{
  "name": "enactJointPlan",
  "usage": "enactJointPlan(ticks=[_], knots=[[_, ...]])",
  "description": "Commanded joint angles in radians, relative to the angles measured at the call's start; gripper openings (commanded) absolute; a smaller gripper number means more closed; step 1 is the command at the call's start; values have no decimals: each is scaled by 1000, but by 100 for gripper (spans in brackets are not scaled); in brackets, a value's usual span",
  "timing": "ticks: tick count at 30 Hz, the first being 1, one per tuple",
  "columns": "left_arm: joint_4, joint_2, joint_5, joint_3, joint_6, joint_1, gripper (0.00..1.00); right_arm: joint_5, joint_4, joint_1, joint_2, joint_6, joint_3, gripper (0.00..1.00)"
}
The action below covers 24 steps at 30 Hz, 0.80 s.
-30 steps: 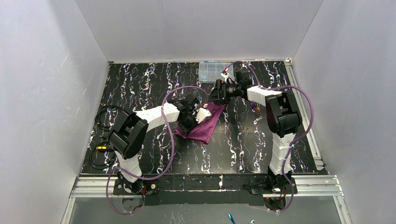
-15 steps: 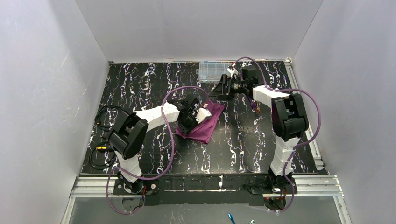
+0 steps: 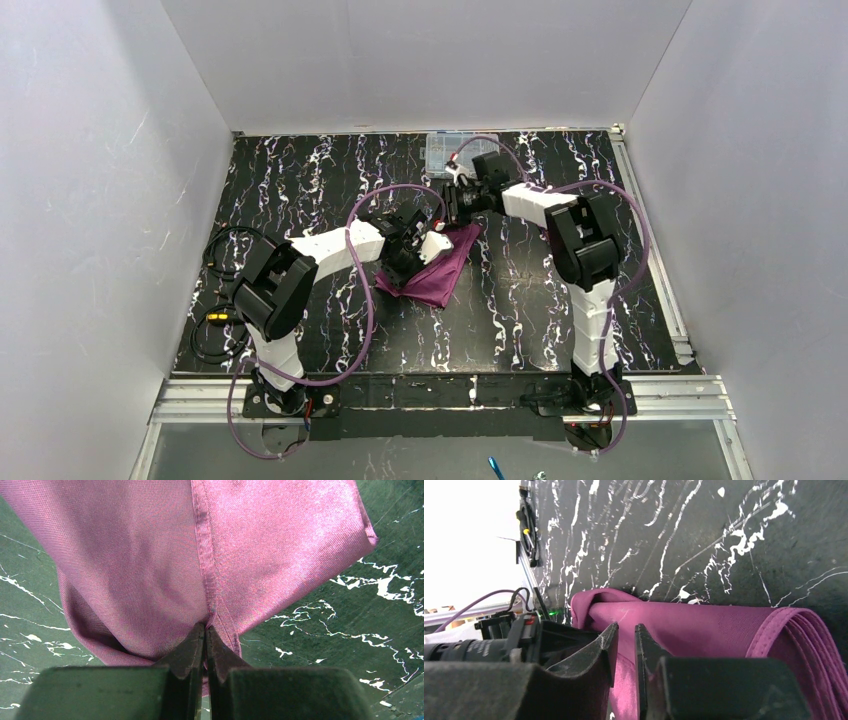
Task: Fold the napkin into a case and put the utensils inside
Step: Smooth out the 2/3-rectangle-folded napkin at the center of the board.
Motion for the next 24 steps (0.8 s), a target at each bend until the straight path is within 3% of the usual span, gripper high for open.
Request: enactJointPlan(ticks=[1, 9, 16, 17, 19, 21, 24], knots=[[-13, -24, 9, 21, 9, 1, 0, 21, 14, 1, 51, 25, 15, 25], [-13, -24, 11, 12, 13, 2, 0, 26, 62, -24, 189, 60, 16, 22], [-17, -13, 14, 22, 13, 2, 0, -20, 129, -32, 177, 88, -24, 23], [-29, -14, 21, 36, 7, 3, 3, -22, 120, -31, 171, 84, -16, 24], [-67, -20, 42, 87, -11, 9, 21, -17, 98, -32, 160, 69, -2, 24], [-136, -25, 106, 174, -54, 26, 34, -17, 104, -30, 150, 77, -7, 25], [-237, -29, 225, 295, -112, 67, 40, -20, 126, -24, 135, 91, -17, 25]])
